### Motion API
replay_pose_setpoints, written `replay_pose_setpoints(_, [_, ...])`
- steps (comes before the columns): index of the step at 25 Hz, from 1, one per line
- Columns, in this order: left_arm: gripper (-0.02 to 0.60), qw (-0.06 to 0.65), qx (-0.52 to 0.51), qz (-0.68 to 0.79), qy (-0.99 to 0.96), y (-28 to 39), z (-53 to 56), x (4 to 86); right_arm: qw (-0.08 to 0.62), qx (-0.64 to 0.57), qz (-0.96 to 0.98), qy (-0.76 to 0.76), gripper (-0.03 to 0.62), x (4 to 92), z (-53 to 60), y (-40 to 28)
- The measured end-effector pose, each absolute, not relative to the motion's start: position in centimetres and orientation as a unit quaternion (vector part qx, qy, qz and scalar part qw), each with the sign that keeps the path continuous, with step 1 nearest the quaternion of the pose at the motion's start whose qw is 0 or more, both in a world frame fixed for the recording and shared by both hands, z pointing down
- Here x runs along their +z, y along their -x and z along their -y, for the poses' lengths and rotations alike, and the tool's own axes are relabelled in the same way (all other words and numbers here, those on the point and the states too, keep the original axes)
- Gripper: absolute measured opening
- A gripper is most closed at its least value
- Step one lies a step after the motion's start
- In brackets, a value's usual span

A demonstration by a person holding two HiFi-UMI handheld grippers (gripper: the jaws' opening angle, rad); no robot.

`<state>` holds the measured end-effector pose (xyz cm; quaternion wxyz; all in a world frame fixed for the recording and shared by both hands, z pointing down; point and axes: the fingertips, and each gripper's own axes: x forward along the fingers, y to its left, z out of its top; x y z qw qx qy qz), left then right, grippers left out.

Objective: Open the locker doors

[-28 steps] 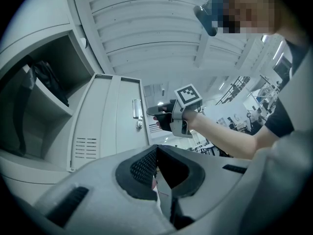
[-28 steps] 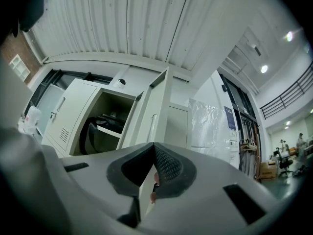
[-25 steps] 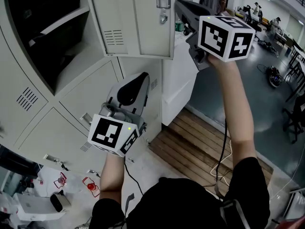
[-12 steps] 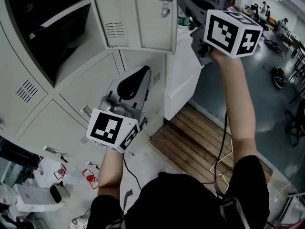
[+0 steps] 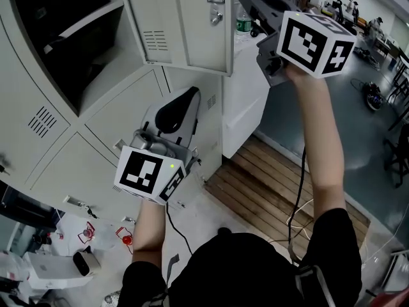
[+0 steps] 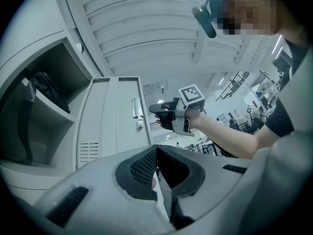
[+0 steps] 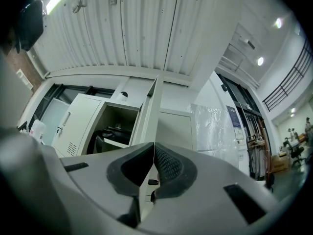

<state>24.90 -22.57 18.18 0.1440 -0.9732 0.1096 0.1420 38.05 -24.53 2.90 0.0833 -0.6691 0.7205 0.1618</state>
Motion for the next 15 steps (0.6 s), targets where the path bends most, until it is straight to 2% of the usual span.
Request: replay_pose_setpoints(15, [0.017,0.125,0.134,-0.085,0.979,-21.4,21.9,19.2,0.074,0.154,-0.700,0.693,0.006,4.8,22.3,-34.8])
